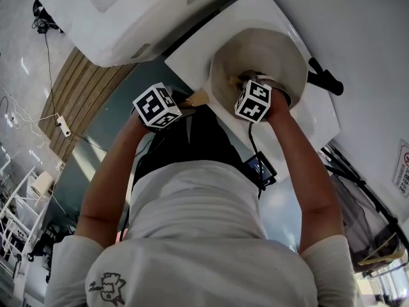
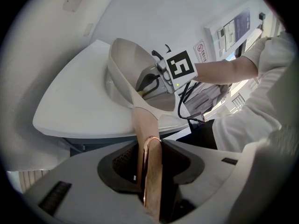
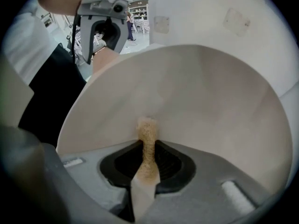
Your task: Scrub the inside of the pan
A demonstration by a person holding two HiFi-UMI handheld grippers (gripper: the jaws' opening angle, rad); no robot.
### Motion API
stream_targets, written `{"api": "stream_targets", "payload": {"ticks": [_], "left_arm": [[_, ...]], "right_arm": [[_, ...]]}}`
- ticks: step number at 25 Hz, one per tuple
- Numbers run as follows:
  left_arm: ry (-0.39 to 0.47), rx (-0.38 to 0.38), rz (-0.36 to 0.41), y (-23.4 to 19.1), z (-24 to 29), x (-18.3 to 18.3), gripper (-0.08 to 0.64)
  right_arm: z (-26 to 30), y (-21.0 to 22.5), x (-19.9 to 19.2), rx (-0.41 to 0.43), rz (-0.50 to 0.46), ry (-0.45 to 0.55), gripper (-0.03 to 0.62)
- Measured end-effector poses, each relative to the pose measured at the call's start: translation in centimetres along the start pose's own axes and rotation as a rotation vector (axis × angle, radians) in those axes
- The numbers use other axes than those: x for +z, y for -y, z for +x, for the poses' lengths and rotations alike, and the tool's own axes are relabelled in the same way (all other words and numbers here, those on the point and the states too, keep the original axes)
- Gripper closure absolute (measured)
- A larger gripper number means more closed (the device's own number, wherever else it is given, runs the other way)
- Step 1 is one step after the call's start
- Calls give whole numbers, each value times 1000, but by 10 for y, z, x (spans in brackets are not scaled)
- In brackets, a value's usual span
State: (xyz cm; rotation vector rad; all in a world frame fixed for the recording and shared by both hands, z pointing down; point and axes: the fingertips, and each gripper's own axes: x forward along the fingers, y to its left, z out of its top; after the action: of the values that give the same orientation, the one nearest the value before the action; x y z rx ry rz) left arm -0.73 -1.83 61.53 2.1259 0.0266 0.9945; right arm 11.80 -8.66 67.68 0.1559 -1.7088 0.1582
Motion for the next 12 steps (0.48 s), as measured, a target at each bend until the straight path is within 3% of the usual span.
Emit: {"api": "stream_targets", "payload": {"ticks": [7, 12], "left_arm": [[-9, -7, 7, 0, 2, 1, 414], [-10, -12, 3, 0, 3, 1, 414]], "right_arm": [[2, -22, -34, 99, 16, -74, 518], [-2, -23, -64, 164, 40, -184, 518]]}}
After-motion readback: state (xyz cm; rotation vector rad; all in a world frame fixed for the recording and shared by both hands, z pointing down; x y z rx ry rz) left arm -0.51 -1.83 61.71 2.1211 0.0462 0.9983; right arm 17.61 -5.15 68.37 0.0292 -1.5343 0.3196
